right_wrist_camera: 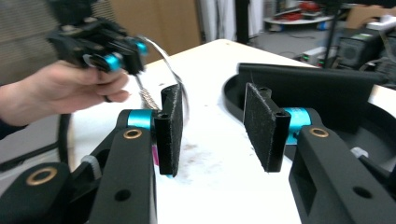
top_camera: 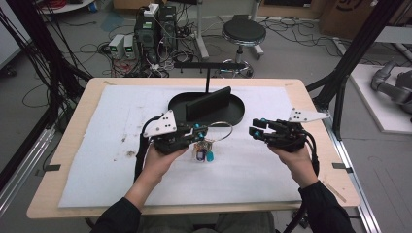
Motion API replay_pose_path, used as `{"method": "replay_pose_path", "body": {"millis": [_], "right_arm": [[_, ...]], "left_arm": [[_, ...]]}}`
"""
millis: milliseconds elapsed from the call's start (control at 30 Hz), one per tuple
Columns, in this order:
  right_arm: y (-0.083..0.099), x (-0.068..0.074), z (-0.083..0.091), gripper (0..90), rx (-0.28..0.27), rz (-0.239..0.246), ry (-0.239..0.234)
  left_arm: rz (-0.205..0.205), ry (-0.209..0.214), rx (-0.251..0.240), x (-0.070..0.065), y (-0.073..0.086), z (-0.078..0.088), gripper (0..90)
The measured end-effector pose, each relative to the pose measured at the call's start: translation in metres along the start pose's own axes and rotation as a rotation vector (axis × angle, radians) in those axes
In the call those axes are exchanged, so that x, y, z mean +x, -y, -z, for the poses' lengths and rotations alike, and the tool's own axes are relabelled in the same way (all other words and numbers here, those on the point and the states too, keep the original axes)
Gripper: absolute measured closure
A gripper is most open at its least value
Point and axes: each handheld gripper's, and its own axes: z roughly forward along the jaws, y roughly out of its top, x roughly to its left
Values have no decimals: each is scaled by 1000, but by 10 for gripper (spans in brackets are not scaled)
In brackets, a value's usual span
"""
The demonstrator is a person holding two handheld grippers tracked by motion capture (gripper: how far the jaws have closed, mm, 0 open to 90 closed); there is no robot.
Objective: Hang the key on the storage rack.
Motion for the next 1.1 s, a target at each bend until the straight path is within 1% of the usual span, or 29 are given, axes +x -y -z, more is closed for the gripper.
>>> {"method": "replay_pose_path", "body": {"millis": [100,167,233,367,467,600,633,733,767,867,1100], "right_arm": [[6,-8,5,535,-4,-13,35],[9,-11,7,502,-1,-14,53],[12,-15,10,465,-9,-17,82],[18,-21,13,418,-5,-29,135],[22,-27,16,406,-3,-34,174],[24,-30,19,399,-1,-26,221],[25,-32,20,397,0,-25,234],[26,-34,21,398,5,-30,243],[26,-35,22,397,4,-32,250],[26,-35,23,401,2,-34,256],[27,-37,24,405,5,-42,263]], "left_arm": [[-6,-27,-10,4,-3,7,864],[-8,-53,-18,7,-6,14,864],[-9,-75,-24,10,-8,20,864],[-13,-123,-33,18,-14,33,864],[-14,-163,-34,23,-18,41,864],[-16,-216,-36,31,-24,52,864],[-17,-222,-37,33,-25,53,864],[-22,-269,-44,39,-27,59,864],[-20,-278,-47,40,-28,60,864],[-26,-328,-39,47,-30,63,863],[-22,-393,-51,62,-34,63,863]]}}
